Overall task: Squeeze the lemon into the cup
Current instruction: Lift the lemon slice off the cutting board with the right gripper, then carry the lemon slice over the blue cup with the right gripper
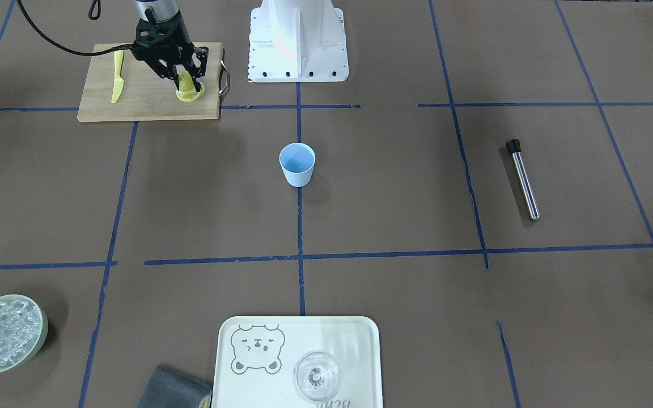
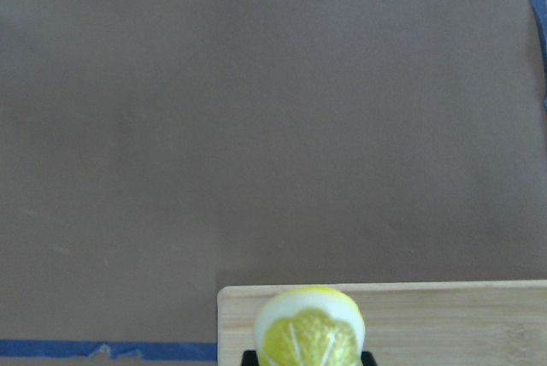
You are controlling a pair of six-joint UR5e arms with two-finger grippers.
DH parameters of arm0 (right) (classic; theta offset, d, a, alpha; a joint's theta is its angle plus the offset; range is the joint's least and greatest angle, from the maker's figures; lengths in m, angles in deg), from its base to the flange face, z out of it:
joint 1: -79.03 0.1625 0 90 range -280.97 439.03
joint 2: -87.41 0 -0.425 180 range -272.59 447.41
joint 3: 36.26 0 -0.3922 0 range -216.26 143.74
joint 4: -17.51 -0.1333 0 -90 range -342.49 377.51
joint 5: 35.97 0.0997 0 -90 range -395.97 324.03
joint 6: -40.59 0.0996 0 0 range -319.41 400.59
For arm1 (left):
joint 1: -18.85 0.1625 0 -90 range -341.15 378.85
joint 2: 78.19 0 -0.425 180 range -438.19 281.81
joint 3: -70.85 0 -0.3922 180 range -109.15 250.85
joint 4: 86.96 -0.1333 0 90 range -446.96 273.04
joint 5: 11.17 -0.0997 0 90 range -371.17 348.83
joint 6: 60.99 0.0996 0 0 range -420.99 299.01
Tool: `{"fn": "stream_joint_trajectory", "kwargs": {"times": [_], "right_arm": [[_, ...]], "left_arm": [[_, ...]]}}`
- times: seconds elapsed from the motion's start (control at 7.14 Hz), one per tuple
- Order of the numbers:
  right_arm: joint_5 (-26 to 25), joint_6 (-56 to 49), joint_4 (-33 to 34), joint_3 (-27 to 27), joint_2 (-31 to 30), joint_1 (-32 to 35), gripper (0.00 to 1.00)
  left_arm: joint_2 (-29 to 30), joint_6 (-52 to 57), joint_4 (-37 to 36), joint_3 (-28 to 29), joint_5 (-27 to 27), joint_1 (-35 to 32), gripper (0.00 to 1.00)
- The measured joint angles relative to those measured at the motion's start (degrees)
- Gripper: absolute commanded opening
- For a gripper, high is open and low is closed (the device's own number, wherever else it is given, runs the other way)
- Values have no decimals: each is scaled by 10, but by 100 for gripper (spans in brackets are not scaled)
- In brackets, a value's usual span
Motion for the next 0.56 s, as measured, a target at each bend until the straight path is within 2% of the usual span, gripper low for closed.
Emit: {"fn": "stream_joint_trajectory", "kwargs": {"times": [0.28,0.56], "right_arm": [[44,-4,40,10,59,61,33],[81,-10,155,62,211,118,33]], "left_arm": [[0,0,0,0,0,0,100],[1,0,0,0,1,0,100]]}}
